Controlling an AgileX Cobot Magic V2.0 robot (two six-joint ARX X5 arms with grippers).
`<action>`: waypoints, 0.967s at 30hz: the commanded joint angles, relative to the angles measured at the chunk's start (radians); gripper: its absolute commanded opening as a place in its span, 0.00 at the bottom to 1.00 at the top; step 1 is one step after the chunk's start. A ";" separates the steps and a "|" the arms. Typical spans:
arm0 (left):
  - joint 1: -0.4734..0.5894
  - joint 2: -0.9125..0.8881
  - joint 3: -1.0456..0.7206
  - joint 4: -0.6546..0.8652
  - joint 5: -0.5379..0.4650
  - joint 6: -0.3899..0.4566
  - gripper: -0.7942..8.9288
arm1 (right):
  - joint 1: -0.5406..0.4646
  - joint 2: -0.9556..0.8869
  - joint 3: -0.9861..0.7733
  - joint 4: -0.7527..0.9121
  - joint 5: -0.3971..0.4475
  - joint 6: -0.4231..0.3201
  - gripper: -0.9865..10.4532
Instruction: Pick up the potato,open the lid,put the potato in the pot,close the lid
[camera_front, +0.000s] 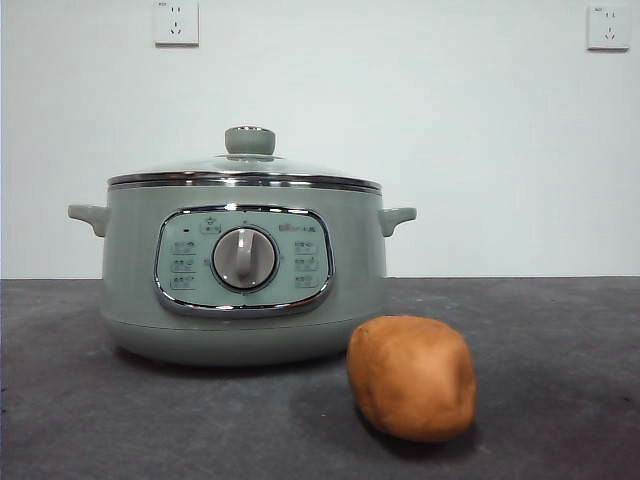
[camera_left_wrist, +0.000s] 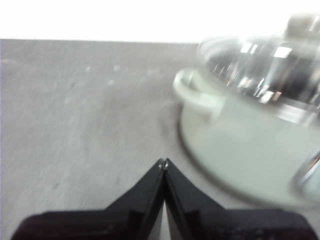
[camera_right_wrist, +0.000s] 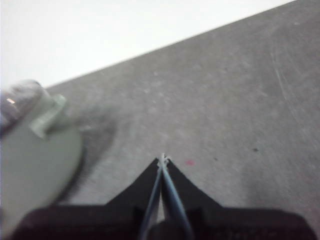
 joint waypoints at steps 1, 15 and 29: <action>0.003 0.053 0.057 -0.016 0.063 -0.063 0.09 | 0.000 0.011 0.057 -0.034 -0.027 0.076 0.10; 0.002 0.481 0.386 -0.244 0.323 -0.077 0.63 | 0.001 0.332 0.243 -0.099 -0.357 0.080 0.72; -0.041 0.773 0.655 -0.432 0.362 -0.027 0.71 | 0.070 0.875 0.628 -0.405 -0.453 -0.122 0.75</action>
